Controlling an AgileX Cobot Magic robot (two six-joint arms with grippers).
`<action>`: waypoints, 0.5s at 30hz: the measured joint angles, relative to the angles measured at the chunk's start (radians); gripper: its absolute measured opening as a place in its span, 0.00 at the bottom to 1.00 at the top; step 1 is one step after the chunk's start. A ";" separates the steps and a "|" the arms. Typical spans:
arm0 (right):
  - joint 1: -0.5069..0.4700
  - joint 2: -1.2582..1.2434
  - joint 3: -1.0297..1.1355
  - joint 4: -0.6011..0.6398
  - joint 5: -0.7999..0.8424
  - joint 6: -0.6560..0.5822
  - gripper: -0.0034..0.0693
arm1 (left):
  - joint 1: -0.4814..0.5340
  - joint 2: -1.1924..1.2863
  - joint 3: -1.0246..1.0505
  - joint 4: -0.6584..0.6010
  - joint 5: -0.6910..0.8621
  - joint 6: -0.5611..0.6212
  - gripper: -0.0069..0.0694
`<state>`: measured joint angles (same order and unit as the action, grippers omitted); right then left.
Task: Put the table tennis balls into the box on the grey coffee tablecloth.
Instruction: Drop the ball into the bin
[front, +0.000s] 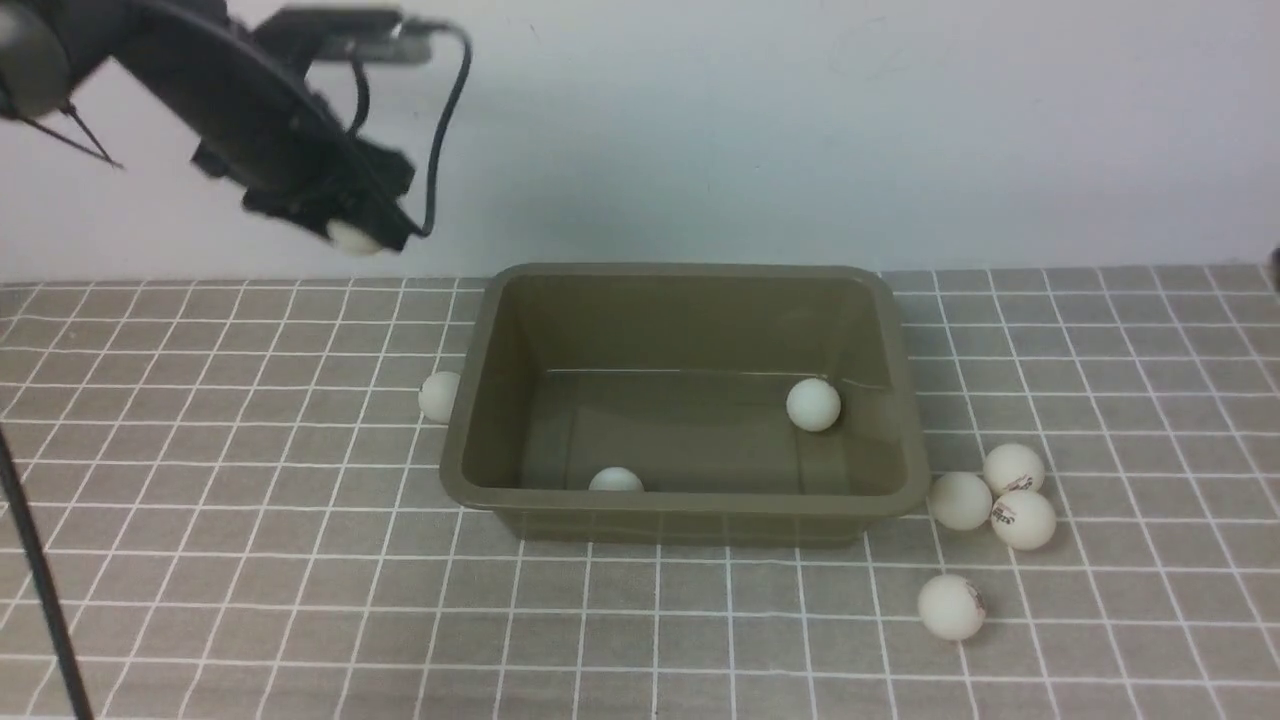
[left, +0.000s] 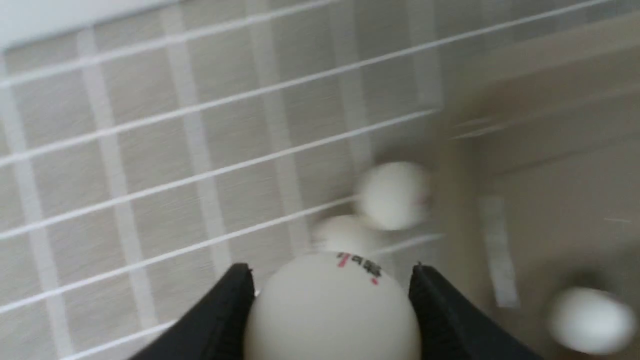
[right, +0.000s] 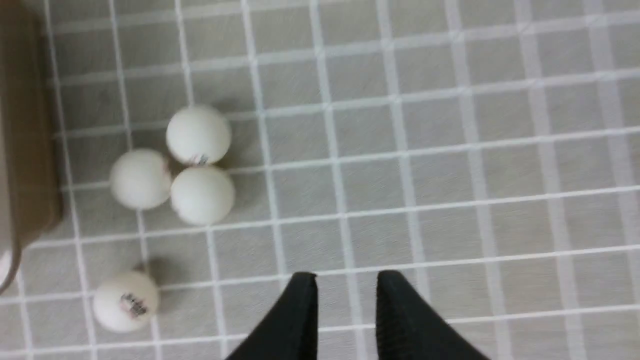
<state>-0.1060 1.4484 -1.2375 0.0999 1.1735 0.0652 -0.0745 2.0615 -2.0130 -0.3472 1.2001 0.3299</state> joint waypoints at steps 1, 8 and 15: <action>0.000 0.008 0.029 0.032 -0.033 -0.022 0.31 | -0.018 -0.007 -0.003 -0.028 0.012 0.022 0.55; 0.056 0.152 0.135 0.167 -0.217 -0.100 0.64 | -0.196 0.055 -0.005 -0.007 0.028 0.053 0.55; 0.163 0.354 0.135 0.157 -0.347 -0.104 0.89 | -0.306 0.139 -0.004 0.168 0.025 -0.021 0.82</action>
<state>0.0574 1.8029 -1.1030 0.2572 0.8260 -0.0390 -0.3808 2.2002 -2.0171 -0.1791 1.2249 0.3086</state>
